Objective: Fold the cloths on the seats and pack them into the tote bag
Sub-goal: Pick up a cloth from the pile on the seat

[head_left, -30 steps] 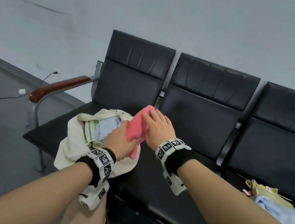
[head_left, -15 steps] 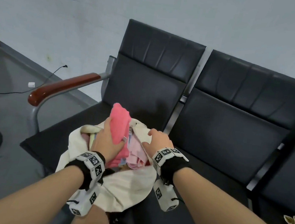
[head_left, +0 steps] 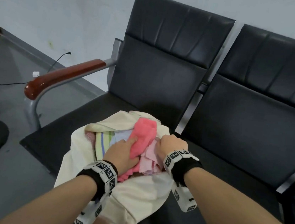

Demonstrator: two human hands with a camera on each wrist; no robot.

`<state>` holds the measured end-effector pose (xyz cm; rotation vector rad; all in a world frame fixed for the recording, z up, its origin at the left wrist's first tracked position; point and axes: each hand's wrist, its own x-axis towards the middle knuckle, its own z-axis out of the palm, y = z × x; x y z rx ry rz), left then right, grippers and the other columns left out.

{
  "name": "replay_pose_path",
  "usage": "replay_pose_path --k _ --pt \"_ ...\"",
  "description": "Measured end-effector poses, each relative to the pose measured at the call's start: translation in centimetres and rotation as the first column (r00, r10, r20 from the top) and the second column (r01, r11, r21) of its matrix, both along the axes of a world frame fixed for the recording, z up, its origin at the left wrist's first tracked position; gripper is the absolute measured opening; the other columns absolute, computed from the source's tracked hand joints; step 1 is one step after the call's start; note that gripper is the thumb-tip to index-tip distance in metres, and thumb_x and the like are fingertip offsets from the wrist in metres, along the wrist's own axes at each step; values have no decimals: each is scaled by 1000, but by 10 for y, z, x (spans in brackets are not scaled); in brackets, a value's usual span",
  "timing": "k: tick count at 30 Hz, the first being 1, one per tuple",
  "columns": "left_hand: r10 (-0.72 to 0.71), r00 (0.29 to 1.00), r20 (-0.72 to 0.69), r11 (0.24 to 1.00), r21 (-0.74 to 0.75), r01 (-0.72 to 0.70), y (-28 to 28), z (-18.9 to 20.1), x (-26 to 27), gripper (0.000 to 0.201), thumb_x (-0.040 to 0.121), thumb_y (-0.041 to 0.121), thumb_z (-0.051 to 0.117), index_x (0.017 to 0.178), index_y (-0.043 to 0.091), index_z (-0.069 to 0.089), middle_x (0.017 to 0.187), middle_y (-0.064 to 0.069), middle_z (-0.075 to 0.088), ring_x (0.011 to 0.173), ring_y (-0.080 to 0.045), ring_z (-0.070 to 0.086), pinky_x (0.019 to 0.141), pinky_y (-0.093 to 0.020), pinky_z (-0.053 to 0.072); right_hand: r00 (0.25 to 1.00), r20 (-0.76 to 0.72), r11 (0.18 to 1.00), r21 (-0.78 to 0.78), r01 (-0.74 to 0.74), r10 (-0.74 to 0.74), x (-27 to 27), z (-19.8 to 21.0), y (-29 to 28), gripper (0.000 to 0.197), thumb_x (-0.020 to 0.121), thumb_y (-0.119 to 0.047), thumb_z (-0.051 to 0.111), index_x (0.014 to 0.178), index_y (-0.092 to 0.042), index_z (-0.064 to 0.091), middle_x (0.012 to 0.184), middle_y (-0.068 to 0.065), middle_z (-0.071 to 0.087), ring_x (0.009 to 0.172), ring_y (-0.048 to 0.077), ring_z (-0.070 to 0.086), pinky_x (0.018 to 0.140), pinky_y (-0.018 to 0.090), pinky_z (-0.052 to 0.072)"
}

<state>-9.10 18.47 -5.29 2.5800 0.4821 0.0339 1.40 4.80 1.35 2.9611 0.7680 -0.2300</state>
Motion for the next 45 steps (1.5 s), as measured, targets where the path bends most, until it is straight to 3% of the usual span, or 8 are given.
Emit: replay_pose_path --k 10,14,15,20,29,32,35,45 --pt "-167 966 -197 951 225 210 -17 25 11 40 97 37 50 131 17 50 100 -6 57 91 -28 62 80 -36 52 960 -47 892 360 274 -276 25 32 -16 42 98 -39 39 97 -8 67 92 8 60 90 35 63 71 32 45" --pt "-117 984 -136 952 266 150 -23 19 25 73 95 16 49 155 13 8 83 2 53 68 -20 54 60 -31 44 974 31 901 387 196 -225 16 31 -10 47 99 -44 36 96 -11 70 95 10 68 86 33 65 70 32 48" --pt "-92 987 -130 952 280 126 -23 16 30 78 94 13 49 156 14 0 87 1 57 69 -21 55 61 -31 42 983 70 921 366 134 -170 9 33 -10 48 100 -44 35 93 -12 70 90 8 67 82 31 64 68 32 47" --pt "3 971 -239 974 221 52 -7 22 54 33 93 18 49 125 16 57 120 -11 65 109 -32 63 89 -40 51 997 71 960 279 -25 5 -26 29 -37 43 101 -44 33 76 -20 59 81 5 64 81 30 64 71 35 49" --pt "-72 992 -104 995 61 79 -51 37 31 71 80 44 52 143 28 21 154 -10 21 126 -38 43 105 -50 43 996 -79 987 153 56 -44 -39 39 -84 23 91 -36 47 101 -25 64 103 1 66 93 27 64 76 31 48" --pt "62 986 -153 996 68 -52 -66 50 17 67 77 48 53 137 33 28 143 -12 39 120 -36 49 103 -49 41 993 -67 983 151 101 -92 -49 60 -108 21 91 -34 48 102 -25 64 102 2 65 92 27 63 73 29 45" --pt "88 979 -183 975 216 -47 -93 76 5 69 87 45 54 146 21 28 150 -16 29 135 -37 36 110 -48 35 990 -55 978 159 137 -130 -61 83 -133 21 91 -33 50 104 -25 64 103 2 65 95 28 63 76 31 48" --pt "-265 963 -45 919 290 267 -225 156 -3 71 92 41 56 153 24 23 153 -10 29 139 -32 32 109 -45 36 964 -16 936 234 262 -266 -100 150 -253 19 91 -31 52 105 -24 62 106 3 64 95 27 63 81 35 52"
